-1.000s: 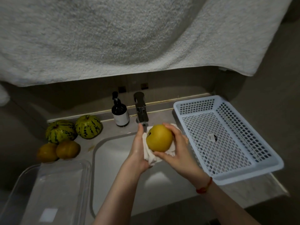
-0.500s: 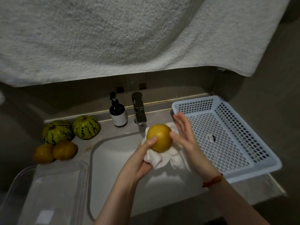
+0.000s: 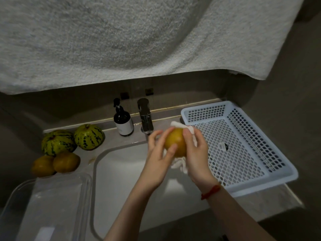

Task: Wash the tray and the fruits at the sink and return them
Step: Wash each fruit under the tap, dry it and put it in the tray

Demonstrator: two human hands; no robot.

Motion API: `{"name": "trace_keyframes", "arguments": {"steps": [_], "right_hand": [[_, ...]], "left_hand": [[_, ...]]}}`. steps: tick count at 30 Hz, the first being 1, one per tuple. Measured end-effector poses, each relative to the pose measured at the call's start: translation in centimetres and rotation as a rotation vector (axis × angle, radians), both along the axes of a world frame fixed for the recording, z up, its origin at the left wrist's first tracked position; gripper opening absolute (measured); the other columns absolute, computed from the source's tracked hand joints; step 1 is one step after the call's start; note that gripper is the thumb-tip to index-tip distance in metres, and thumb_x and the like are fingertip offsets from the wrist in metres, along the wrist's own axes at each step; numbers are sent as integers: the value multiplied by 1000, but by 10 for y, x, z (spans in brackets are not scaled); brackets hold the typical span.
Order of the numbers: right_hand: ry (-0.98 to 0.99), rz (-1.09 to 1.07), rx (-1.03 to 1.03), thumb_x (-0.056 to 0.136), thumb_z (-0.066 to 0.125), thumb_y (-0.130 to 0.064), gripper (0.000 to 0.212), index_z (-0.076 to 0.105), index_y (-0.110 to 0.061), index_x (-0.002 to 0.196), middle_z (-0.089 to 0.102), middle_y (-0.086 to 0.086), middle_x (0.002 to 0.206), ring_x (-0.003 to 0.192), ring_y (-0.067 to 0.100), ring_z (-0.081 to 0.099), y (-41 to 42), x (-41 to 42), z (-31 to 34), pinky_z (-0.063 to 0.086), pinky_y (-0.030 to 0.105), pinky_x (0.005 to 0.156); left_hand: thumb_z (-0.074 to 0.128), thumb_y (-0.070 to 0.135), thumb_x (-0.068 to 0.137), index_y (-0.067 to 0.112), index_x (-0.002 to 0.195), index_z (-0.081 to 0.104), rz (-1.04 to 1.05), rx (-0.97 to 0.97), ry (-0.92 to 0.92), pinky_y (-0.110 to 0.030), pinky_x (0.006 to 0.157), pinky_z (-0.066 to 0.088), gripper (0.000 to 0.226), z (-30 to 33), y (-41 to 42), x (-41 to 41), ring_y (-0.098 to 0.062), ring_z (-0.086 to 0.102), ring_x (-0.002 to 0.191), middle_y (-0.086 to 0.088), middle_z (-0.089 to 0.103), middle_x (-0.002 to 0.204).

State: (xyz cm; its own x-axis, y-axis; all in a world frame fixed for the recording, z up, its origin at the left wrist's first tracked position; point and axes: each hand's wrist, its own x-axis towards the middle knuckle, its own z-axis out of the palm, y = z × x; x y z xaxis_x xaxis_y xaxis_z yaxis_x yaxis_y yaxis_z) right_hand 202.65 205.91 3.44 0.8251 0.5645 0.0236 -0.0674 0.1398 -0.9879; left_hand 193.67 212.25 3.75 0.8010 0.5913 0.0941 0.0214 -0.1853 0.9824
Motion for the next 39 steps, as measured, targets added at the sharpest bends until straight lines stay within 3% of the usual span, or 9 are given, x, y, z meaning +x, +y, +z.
{"name": "trace_keyframes", "arguments": {"steps": [8,11,16,19,23,28,33,37,39], "right_hand": [[-105,272,96,95,41,-36,38,42,-34,133,49,-17,130,112,-3,56,-21,-2,-5,49,12,82],[-392,274,-57,94,43,-36,34,43,-48,126,39,-28,129,120,-14,41,-21,-4,-6,38,4,92],[-578,171,-121,99,43,-17,31,50,-36,121,52,-13,126,121,1,48,-10,-9,-6,43,19,98],[-253,5,-93,100,39,-20,25,53,-29,120,58,-5,116,106,10,58,-6,2,2,51,21,85],[310,-132,17,100,41,-20,25,56,-9,117,63,14,111,96,28,65,-6,37,22,56,36,78],[737,-52,165,97,45,-30,32,57,-8,117,69,16,104,89,32,68,-10,52,36,58,40,66],[772,90,157,98,41,-33,34,61,-5,102,71,19,94,81,30,67,1,36,37,56,44,72],[711,120,10,101,36,-33,45,51,2,125,62,23,106,69,25,67,1,30,33,57,35,56],[549,184,-203,100,36,-39,56,36,-1,140,55,25,121,92,31,66,-4,32,24,59,37,69]], "left_hand": [[37,50,91,37,114,47,198,-406,-25,-46,91,52,29,4,10,3,-25,59,106,-5,52,122],[40,44,95,31,107,52,156,-669,-24,-39,76,58,21,7,9,6,-18,69,87,-8,60,111],[53,52,76,24,127,46,99,-526,47,-39,86,55,58,7,7,8,-21,60,104,-6,56,120],[53,53,77,30,121,47,136,-608,55,-36,74,55,50,6,8,7,-24,62,101,-6,56,119],[55,62,64,28,126,45,253,-965,-27,-68,104,23,72,0,23,-7,-33,60,109,-10,59,123],[50,67,64,17,115,60,133,-1125,-214,-74,101,13,71,3,37,-21,-34,64,106,-12,71,103],[63,59,60,17,119,57,76,-1151,-239,-61,87,47,73,16,26,-13,-27,69,94,-13,71,103],[60,53,65,15,113,57,198,-1087,-198,-47,84,52,61,22,22,-6,-29,67,96,-15,69,106],[59,53,66,14,114,57,232,-1104,-223,-45,84,52,62,24,27,-7,-29,65,100,-16,67,107]]}}
